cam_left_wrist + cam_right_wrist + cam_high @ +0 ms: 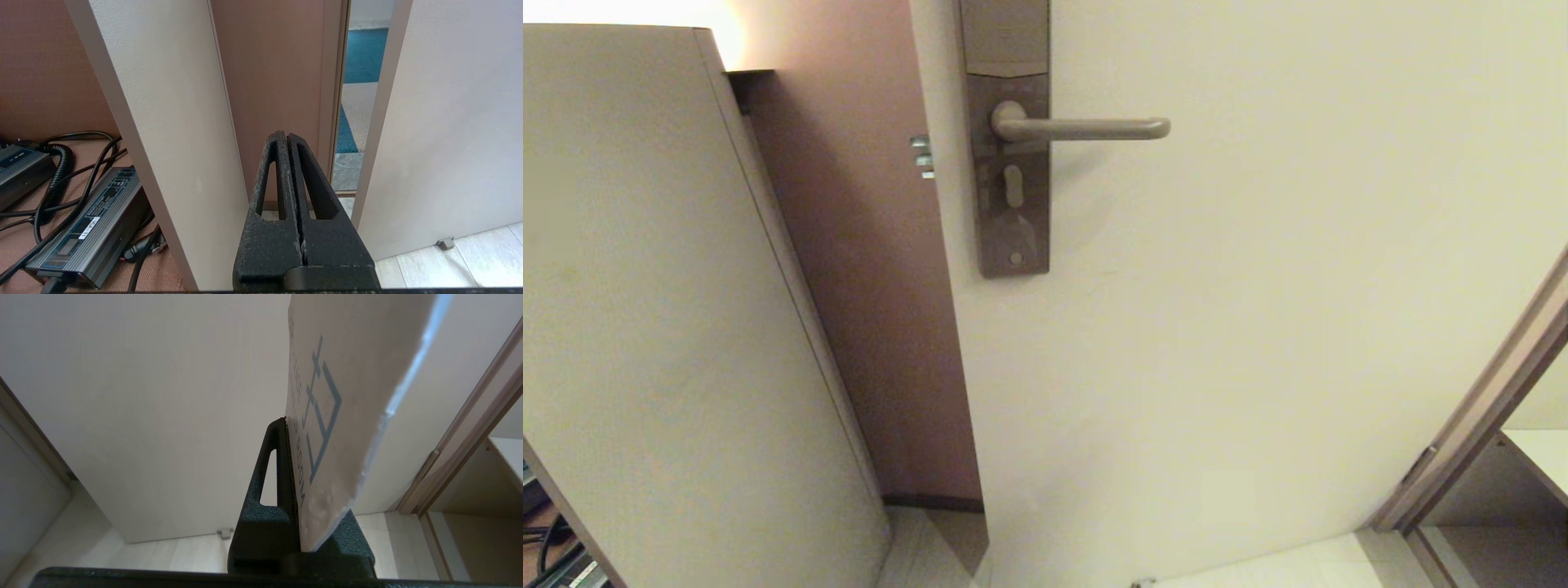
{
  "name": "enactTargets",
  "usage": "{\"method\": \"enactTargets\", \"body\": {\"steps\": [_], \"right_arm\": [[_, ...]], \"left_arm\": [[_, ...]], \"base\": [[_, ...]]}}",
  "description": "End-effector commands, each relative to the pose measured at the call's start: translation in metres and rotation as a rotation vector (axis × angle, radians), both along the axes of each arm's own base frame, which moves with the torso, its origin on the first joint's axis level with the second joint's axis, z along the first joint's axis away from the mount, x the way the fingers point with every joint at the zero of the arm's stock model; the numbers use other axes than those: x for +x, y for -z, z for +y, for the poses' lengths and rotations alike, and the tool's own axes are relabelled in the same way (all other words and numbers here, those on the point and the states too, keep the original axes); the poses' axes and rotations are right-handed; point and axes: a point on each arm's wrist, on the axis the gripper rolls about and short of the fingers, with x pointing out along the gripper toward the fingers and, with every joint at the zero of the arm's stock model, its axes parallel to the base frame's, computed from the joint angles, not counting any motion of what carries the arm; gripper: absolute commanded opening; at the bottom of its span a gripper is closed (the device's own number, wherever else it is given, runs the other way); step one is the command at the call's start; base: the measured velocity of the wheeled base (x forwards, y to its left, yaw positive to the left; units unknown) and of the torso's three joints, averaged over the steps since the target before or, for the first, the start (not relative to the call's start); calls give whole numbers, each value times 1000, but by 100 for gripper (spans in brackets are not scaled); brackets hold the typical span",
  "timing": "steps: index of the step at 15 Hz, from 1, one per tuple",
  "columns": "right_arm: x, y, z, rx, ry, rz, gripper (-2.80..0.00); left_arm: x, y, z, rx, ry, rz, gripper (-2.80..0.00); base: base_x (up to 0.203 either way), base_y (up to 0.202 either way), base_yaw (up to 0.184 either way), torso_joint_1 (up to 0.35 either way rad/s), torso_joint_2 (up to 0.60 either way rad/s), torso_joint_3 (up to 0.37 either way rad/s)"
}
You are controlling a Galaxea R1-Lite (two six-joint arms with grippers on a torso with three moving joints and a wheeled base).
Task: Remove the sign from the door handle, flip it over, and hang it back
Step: Hang the sign back with the other side facing out
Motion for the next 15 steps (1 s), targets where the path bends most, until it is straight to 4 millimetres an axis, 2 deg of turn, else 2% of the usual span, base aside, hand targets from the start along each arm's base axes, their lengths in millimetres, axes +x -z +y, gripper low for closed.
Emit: {"method": "enactTargets", "body": {"steps": [1,4,7,9,11,13,15], "right_arm": [[13,-23,0,1,1,63,-280],[31,-67,0,1,18,73,-280],[55,-97,1,-4,-6,104,-280],[74,-112,3,1,-83,120,-280],[95,-124,8,15,-247,90,-280],[111,-129,13,26,-419,79,-280],[124,-129,16,34,-506,90,-280]], "left_arm": [[0,0,0,1,-1,-1,-280],[0,0,0,1,-1,-1,-280],[0,0,0,1,1,-1,-280],[0,0,0,1,-1,-1,-280],[0,0,0,1,1,-1,-280],[0,0,0,1,0,-1,-280],[0,0,0,1,-1,-1,-280]], "base": [[0,0,0,0,0,0],[0,0,0,0,0,0],[0,0,0,0,0,0],[0,0,0,0,0,0],[0,0,0,0,0,0],[0,0,0,0,0,0],[0,0,0,0,0,0]]}}
